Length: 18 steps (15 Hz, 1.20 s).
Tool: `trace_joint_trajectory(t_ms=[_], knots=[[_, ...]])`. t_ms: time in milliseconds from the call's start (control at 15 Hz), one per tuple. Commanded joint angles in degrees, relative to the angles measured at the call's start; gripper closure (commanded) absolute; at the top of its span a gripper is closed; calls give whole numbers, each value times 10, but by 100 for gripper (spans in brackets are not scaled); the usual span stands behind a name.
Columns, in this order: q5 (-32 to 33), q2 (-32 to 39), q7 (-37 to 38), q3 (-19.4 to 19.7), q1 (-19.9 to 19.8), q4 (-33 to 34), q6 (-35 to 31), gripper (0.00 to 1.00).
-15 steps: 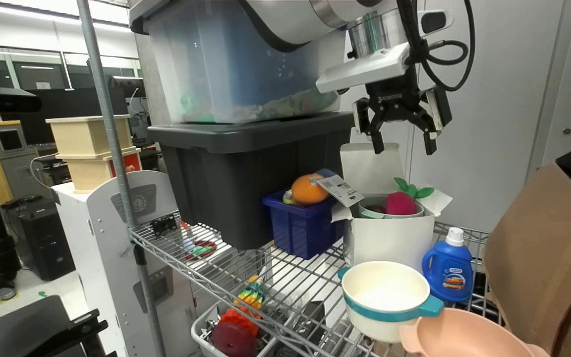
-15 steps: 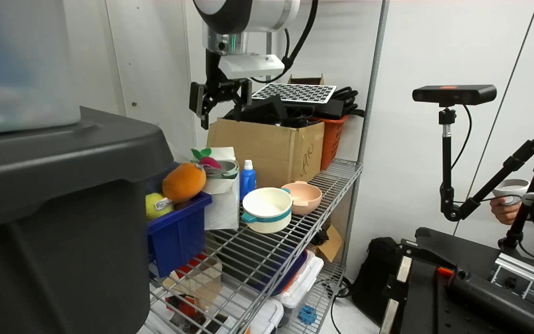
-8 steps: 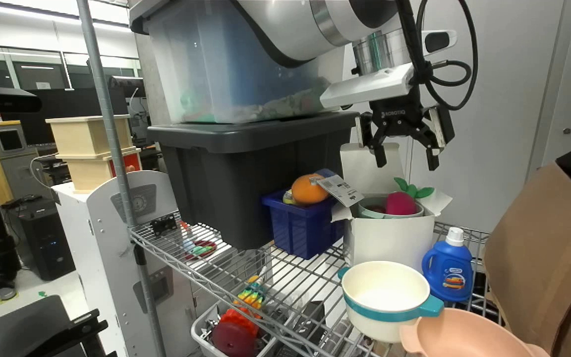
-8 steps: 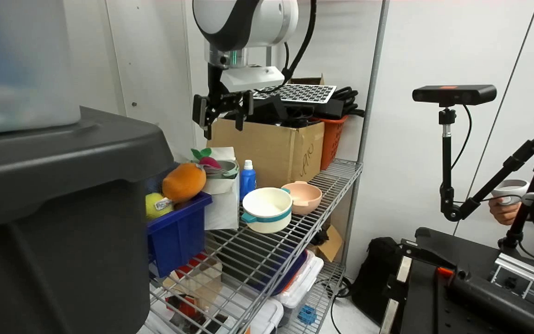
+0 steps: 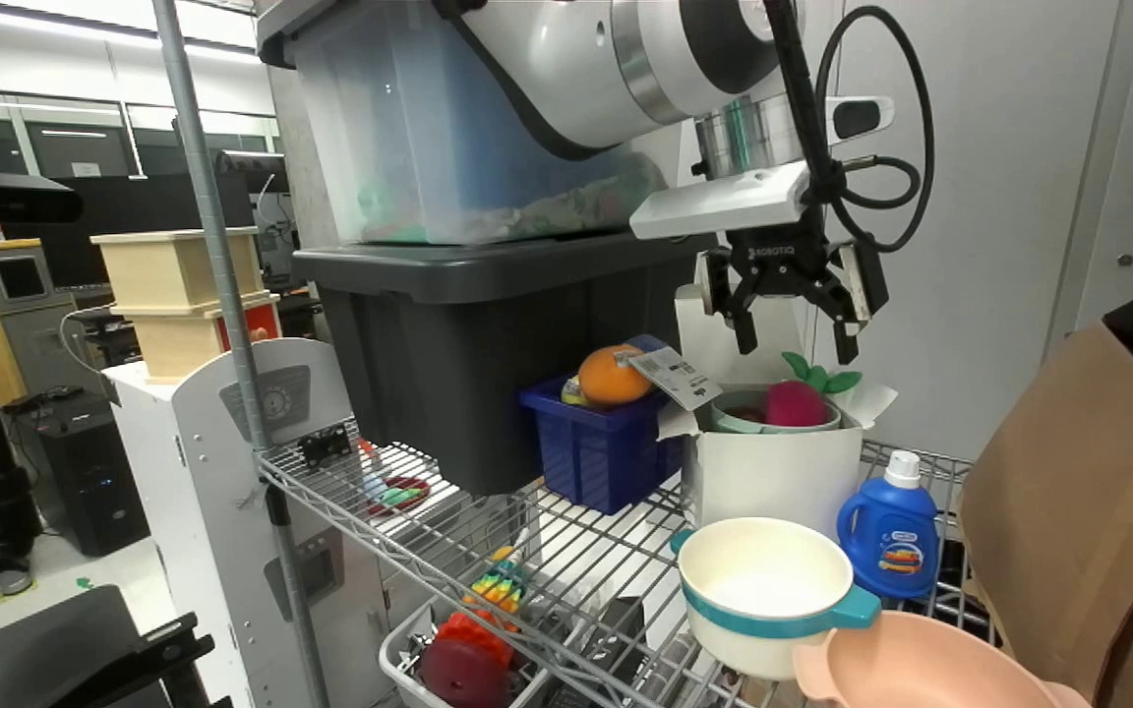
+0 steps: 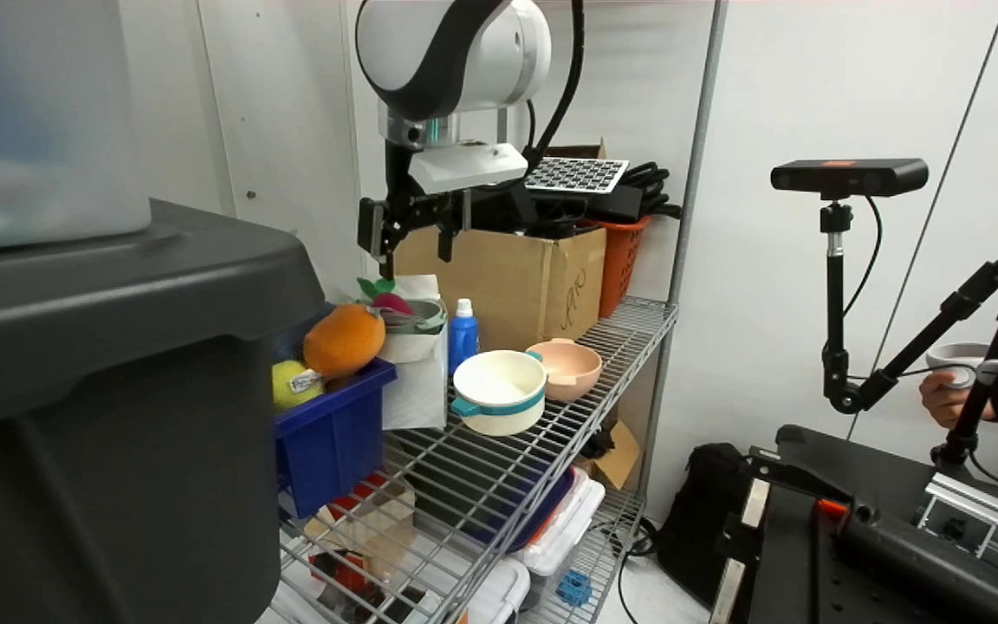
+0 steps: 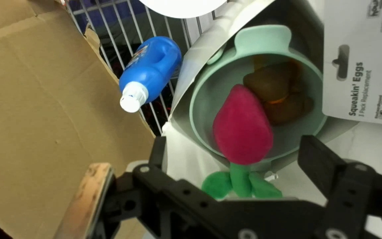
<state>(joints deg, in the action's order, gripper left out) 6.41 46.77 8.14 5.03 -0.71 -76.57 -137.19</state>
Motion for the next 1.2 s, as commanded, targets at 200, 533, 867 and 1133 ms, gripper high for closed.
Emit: trace_joint_trajectory(t_ms=[200,533,867,1133], knots=[[-23,4,-20,-19,-7,2,-45,0],[-26,9,-30,-19,-9,0,-56,0],[-22,17,-33,-16,-8,-12,-64,0],[-17,25,-28,-12,0,-33,-69,0]])
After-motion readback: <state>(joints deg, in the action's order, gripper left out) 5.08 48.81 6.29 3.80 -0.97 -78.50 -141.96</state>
